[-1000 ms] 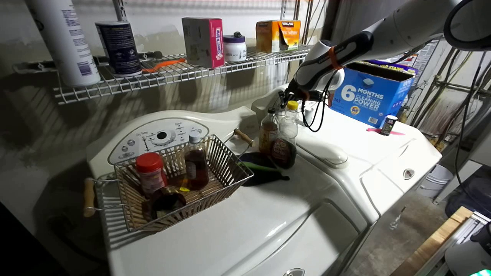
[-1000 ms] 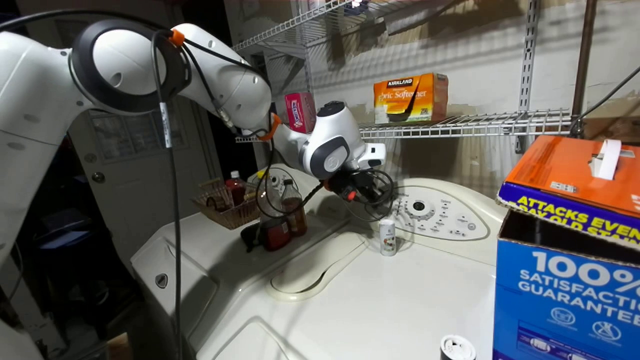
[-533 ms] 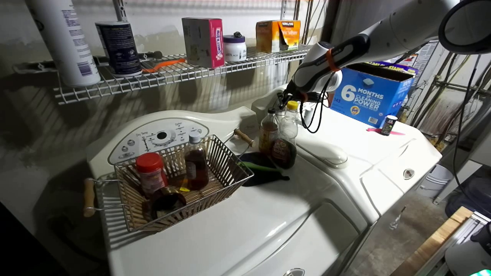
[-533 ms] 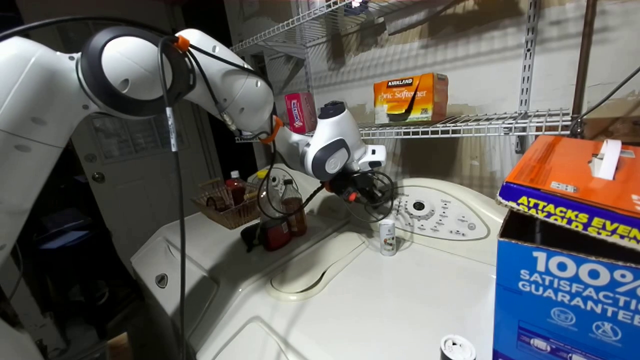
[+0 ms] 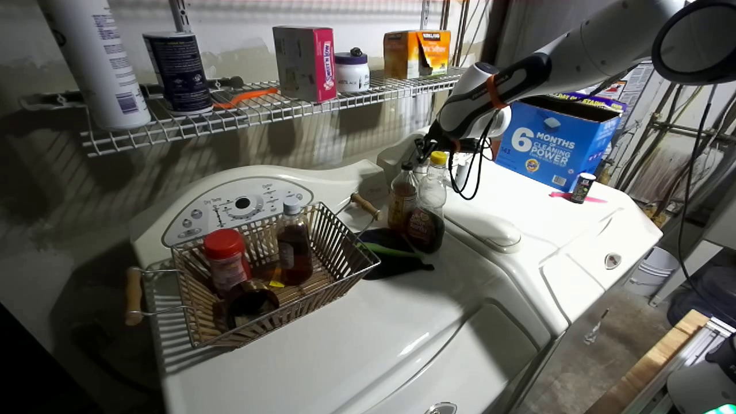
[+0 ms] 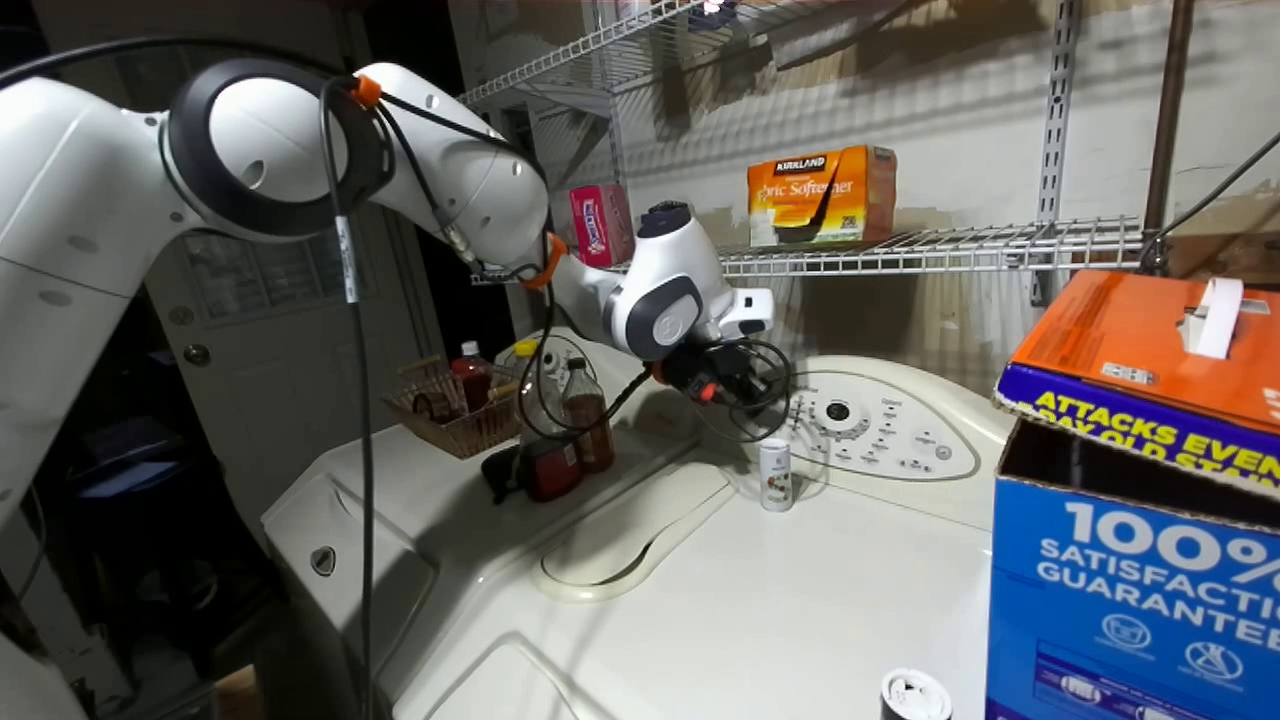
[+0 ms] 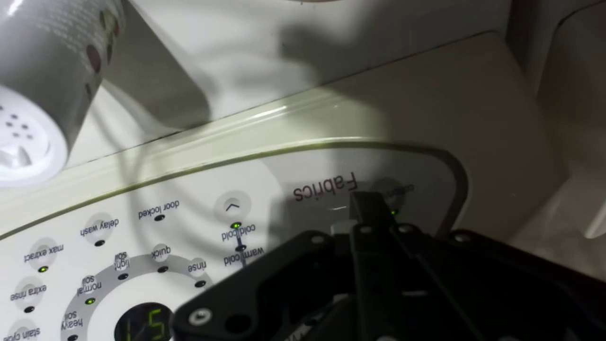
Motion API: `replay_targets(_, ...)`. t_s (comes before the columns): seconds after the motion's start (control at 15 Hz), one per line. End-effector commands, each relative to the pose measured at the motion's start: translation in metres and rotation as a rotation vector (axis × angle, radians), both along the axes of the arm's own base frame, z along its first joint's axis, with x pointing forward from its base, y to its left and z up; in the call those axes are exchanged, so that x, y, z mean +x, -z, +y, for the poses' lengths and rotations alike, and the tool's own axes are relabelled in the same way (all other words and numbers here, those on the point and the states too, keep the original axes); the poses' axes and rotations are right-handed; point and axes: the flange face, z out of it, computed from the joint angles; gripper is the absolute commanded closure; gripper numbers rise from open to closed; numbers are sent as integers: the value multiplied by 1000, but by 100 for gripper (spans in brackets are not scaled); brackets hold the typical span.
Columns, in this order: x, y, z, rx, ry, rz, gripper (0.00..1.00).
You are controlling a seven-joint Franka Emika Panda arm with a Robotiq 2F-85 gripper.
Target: Press a button on the washing machine on the right.
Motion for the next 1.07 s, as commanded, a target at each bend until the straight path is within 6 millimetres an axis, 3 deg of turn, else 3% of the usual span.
replay_targets(0.0,10,1,1,-13,10,-4,100)
replay_targets(0.27,12,3,4,-25,36,37,100)
replay_targets(0.8,39,-30,9,10,64,239,100)
replay_targets(1.0,43,-28,8,-8,66,271,100)
